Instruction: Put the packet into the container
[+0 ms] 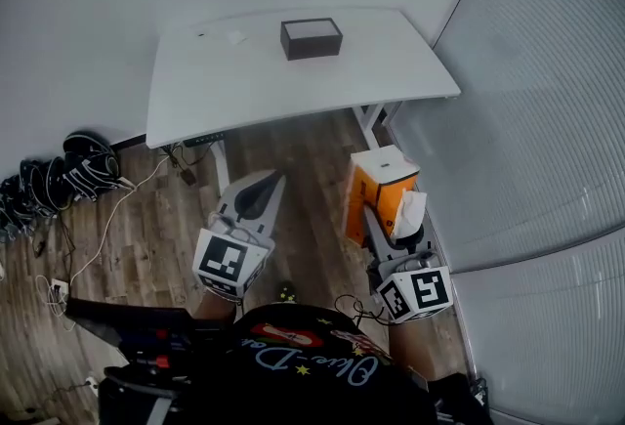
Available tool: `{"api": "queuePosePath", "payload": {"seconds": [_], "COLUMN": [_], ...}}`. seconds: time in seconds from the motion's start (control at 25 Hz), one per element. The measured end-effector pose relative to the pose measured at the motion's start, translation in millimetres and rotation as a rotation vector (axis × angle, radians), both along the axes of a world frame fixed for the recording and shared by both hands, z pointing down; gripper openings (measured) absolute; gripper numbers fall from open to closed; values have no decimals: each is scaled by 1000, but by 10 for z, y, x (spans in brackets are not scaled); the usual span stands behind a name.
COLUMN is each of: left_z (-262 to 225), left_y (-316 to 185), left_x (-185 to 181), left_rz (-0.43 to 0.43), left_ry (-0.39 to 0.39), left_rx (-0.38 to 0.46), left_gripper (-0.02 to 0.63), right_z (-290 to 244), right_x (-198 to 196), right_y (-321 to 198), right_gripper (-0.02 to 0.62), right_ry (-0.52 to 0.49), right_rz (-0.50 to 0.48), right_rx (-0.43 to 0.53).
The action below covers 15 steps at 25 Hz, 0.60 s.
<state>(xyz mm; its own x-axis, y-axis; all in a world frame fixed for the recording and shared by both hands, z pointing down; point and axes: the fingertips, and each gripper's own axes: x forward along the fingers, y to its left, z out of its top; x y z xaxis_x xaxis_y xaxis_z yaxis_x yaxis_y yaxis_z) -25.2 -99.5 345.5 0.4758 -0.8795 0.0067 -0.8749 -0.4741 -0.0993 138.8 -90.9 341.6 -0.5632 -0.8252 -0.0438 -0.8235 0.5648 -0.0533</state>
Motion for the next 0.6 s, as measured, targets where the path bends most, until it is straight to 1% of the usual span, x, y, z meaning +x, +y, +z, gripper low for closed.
{"api": "queuePosePath", "payload": {"seconds": [0.12, 0.32, 0.44, 0.6], "left_z": [41, 162, 194, 154], "left_y": [-256, -797, -1076, -1485], "left_x": [-20, -50, -63, -63], "left_rz": [3, -19, -37, -66], "left_ry": [-5, 8, 3, -5], "left_rx": [-12, -39, -37, -30], "left_gripper": [9, 9, 9, 9], "right_z": [51, 194, 223, 180], "right_x": [-5, -110, -151, -108], "right_y": [-300, -868, -1165, -1657], "right_gripper": [244, 244, 244, 244], "right_ry": [-22, -37, -32, -39], "right_rz": [12, -22, -44, -56], "right_rx": [-19, -55, -50, -44]}}
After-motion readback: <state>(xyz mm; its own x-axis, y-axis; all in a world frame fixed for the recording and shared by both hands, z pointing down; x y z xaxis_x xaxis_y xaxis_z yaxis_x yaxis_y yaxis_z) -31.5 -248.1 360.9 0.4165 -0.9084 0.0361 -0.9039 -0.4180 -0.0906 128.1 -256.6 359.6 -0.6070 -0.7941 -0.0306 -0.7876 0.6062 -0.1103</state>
